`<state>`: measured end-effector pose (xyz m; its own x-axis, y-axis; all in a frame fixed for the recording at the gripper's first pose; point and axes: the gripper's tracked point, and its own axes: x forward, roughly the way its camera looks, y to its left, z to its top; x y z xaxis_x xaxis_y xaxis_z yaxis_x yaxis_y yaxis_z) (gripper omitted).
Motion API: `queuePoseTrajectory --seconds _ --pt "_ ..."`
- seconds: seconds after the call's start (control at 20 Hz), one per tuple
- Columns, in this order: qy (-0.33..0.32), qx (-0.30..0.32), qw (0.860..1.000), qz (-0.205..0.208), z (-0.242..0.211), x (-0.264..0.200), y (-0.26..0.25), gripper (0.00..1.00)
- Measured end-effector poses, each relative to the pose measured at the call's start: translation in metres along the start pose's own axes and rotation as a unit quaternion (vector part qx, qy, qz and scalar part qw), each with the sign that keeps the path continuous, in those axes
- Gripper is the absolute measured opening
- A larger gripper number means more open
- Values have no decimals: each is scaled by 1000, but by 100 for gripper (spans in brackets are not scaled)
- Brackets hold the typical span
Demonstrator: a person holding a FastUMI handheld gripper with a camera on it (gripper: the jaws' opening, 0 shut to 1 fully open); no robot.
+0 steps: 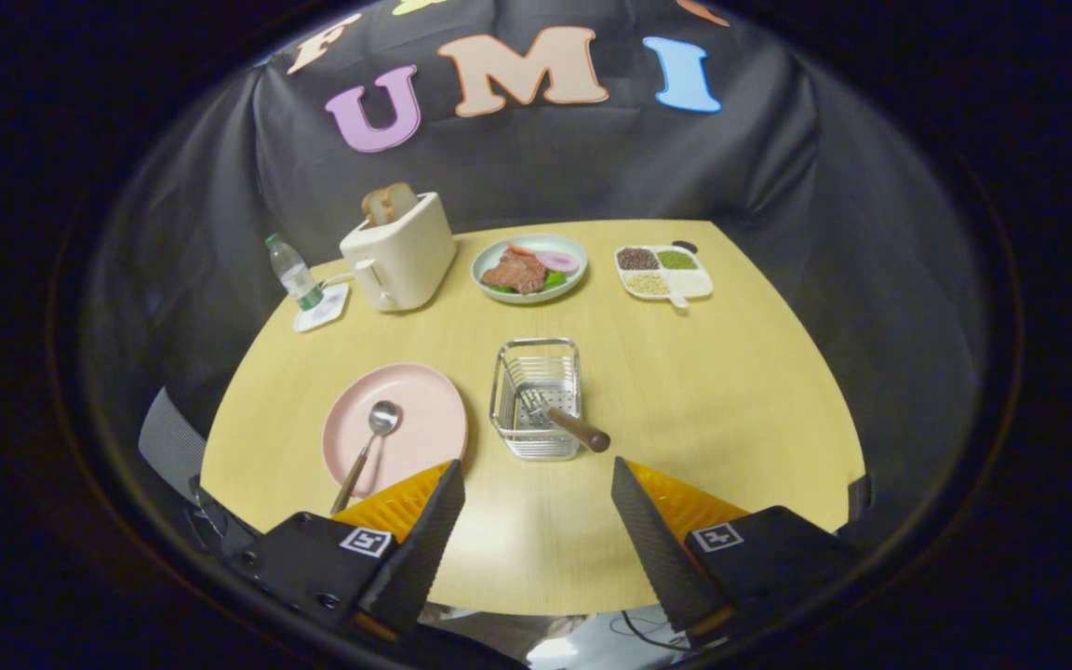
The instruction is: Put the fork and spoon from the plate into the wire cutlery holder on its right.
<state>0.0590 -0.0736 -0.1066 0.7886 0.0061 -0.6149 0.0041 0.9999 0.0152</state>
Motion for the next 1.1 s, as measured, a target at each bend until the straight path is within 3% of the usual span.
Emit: queuePoseTrajectory --seconds 0.25,0.4,0.75,1.1 --pt "-56 58 996 -29 -10 -2 26 100" --pt "-88 95 991 -26 -15 0 59 100" --pt "-102 71 992 20 -50 20 150 100" --pt "-72 65 994 41 -72 55 192 99"
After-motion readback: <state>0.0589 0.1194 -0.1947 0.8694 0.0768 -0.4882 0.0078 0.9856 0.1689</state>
